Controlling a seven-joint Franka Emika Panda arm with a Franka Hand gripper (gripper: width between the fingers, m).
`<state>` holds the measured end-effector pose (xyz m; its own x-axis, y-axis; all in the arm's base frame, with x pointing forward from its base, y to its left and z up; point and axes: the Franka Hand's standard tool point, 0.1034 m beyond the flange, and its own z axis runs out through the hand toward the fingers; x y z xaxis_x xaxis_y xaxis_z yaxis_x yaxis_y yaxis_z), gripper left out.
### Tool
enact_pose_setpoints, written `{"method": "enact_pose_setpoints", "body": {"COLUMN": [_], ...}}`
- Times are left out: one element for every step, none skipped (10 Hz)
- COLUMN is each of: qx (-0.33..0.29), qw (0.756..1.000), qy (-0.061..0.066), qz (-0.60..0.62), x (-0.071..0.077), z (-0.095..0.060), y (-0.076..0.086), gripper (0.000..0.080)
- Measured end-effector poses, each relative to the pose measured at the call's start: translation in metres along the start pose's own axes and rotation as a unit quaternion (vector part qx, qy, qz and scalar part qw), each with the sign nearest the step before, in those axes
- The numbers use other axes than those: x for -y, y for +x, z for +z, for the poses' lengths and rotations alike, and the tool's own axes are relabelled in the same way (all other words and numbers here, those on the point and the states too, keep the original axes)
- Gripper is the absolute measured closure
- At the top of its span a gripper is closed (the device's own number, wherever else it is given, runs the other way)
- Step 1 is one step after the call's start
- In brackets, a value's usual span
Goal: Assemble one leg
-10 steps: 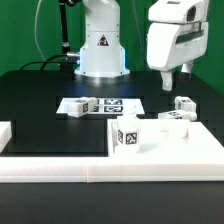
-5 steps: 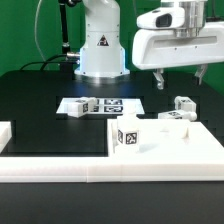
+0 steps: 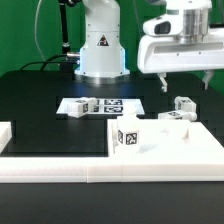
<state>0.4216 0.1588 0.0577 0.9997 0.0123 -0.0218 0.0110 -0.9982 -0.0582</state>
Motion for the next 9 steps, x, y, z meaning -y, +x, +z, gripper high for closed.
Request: {"method": "enact_pose_setpoints", "body": {"qx": [0.004,0.009,0.039,0.064,0.101,0.120,0.164,0.204,0.230], "qw": [1.000,1.000,0.999,0.998,0.995,0.993,0.986,0.979,0.973], "qy": [0.000,0.000,-0.006,-0.009,-0.013,-0.016,-0.021,-0.024,-0.026], "qz": [-0.002,-0.003,-0.006,-0.008,-0.011,-0.013,-0.009,0.000,0.002], "x": [0.001,0.000,-0.003,-0.003,-0.004,-0.004,-0.008,-0.010,-0.011], "z": [0.002,0.002,0.003,0.002,0.002,0.002,0.000,0.001,0.004], "y": [-0.001,-0.002,-0.005,-0.004,-0.006,-0.003,-0.007,-0.006,-0.005], "gripper": [0.0151,0.0151,0.0151,0.0151,0.0151,0.0151,0.0151,0.0151,0.0151]}}
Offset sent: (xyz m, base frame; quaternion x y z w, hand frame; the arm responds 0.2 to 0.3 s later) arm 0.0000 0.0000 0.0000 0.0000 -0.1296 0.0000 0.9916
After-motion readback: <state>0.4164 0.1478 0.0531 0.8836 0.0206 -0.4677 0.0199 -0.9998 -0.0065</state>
